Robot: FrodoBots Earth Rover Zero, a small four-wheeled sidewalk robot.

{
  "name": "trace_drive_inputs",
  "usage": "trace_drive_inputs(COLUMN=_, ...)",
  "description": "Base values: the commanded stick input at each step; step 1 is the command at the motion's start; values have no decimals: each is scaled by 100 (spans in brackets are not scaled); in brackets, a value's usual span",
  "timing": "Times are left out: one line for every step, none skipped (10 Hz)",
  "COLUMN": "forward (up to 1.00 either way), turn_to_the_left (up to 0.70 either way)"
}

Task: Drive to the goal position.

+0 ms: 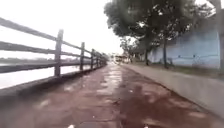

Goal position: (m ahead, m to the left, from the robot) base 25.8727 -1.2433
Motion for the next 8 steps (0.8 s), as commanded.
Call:
trace_drive_inputs(forward=100, turn_to_the_left=11)
trace_drive_inputs(forward=100, turn_to_the_left=11)
trace_drive_inputs(forward=100, turn_to_the_left=11)
trace_drive_inputs(forward=100, turn_to_the_left=11)
trace_drive_inputs(forward=100, turn_to_the_left=10)
trace_drive_inputs(forward=100, turn_to_the_left=8)
trace_drive_inputs(forward=100, turn_to_the_left=8)
trace_drive_inputs(forward=100, turn_to_the_left=11)
